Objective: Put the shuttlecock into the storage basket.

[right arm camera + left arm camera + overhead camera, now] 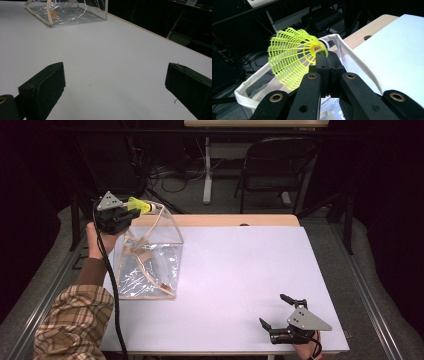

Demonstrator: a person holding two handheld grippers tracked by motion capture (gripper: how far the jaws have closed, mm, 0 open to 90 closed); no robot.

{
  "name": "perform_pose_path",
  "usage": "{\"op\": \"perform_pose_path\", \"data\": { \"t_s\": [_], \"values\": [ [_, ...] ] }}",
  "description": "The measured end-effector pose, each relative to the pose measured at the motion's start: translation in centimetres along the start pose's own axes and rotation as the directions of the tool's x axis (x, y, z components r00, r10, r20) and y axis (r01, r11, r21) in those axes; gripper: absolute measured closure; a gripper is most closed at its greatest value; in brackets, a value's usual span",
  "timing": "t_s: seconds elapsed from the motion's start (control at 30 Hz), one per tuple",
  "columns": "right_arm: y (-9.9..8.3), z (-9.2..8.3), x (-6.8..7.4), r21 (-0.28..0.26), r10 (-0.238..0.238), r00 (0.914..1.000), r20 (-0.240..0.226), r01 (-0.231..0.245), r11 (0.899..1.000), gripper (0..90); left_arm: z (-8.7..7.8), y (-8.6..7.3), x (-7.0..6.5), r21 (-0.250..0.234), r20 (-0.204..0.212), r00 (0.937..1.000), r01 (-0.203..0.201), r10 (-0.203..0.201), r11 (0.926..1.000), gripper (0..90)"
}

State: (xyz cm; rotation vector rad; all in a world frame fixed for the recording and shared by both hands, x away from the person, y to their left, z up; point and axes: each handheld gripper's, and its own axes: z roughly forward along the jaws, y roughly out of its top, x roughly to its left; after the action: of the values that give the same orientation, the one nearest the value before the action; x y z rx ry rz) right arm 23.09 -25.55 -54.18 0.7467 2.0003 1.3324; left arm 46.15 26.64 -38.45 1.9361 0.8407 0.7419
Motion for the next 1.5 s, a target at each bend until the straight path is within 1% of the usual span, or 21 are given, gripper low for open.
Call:
{"op": "perform_pose_path", "data": {
  "t_s": [0.47,0.77,0.97,1.5],
  "values": [
    [0.0,0.0,0.0,0.000,-0.001,1.0000,0.000,0.001,1.000,2.6,0.7,-1.0,0.0,0.031,0.010,0.9999,0.005,-0.006,0.9995,89.5],
    [0.0,0.1,0.0,0.001,-0.004,1.0000,-0.002,0.004,1.000,2.7,1.1,-1.7,0.0,0.042,0.015,0.9998,0.013,-0.014,0.9990,89.5],
    [0.0,0.0,0.0,-0.001,-0.003,1.0000,-0.001,0.003,1.000,2.7,1.2,-1.8,0.0,0.043,0.016,0.9997,0.016,-0.017,0.9989,89.5],
    [0.0,0.0,0.0,0.001,-0.002,1.0000,-0.001,0.002,1.000,2.7,2.0,-2.7,0.0,0.071,0.032,0.9991,0.026,-0.028,0.9971,89.5]
  ]
}}
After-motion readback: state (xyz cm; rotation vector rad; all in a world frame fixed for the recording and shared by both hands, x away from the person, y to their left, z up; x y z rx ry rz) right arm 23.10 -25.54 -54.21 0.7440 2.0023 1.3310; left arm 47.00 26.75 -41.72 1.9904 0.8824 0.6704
